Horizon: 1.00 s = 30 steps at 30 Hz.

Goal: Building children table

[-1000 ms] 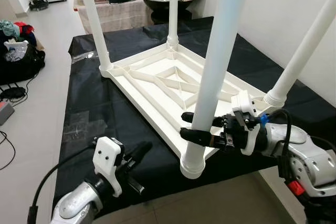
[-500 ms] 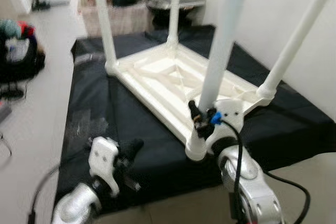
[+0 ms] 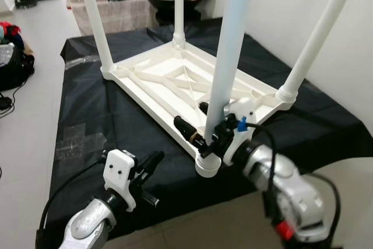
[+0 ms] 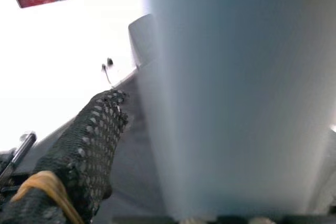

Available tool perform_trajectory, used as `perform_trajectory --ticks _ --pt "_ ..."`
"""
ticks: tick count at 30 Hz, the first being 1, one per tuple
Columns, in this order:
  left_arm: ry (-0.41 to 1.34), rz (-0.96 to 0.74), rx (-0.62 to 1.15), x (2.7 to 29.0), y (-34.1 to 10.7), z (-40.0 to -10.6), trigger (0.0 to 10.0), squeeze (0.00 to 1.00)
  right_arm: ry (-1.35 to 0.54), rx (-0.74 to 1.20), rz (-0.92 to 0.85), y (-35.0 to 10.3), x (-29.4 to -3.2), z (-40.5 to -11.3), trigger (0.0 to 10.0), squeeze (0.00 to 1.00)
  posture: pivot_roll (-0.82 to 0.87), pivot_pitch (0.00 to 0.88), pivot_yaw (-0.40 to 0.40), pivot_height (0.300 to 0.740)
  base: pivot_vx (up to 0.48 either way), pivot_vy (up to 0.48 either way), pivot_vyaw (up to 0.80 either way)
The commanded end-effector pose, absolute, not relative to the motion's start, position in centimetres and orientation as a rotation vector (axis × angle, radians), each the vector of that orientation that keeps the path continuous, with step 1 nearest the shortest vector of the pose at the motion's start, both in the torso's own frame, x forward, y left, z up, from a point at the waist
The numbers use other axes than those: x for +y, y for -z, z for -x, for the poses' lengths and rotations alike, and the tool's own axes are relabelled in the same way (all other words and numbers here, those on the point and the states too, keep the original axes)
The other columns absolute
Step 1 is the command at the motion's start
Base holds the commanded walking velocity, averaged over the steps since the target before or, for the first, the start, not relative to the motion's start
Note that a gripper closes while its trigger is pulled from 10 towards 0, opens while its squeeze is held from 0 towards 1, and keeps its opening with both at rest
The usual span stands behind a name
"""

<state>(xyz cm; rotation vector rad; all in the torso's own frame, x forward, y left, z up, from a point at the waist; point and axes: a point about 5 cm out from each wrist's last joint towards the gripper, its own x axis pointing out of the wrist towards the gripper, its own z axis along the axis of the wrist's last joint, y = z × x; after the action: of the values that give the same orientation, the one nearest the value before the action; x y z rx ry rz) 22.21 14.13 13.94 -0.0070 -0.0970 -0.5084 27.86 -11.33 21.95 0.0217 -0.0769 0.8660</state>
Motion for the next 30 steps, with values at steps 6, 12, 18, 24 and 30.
perform_trajectory --ticks 6,12,18,24,30 --pt "0.523 0.003 -0.082 14.0 -13.7 -21.7 10.0 0.00 -1.087 -0.041 0.074 -23.2 -14.9 -28.4 10.0 0.63 -0.02 0.115 -0.038 0.740 0.000 0.000 0.00" --pt "0.533 0.003 -0.080 13.9 -13.8 -21.5 10.0 0.00 -1.162 -0.054 0.092 -25.3 -16.9 -29.8 10.0 0.00 -0.01 0.123 -0.040 0.740 0.000 0.000 0.00" --pt "0.533 0.001 -0.080 13.9 -13.8 -21.5 10.0 0.00 -1.245 -0.059 0.075 -25.7 -17.2 -30.1 0.0 0.00 -0.01 0.128 -0.043 0.740 0.000 0.000 0.00" --pt "0.528 0.001 -0.081 13.9 -13.9 -21.5 10.0 0.00 -1.281 -0.048 0.049 -25.3 -17.0 -29.3 0.0 0.00 -0.02 0.127 -0.045 0.740 0.000 0.000 0.00" --pt "0.536 0.004 -0.086 13.9 -13.9 -21.5 10.0 0.00 -1.167 -0.012 0.018 -23.7 -16.2 -28.4 0.0 0.00 -0.02 0.131 -0.049 0.740 0.000 0.000 0.00"
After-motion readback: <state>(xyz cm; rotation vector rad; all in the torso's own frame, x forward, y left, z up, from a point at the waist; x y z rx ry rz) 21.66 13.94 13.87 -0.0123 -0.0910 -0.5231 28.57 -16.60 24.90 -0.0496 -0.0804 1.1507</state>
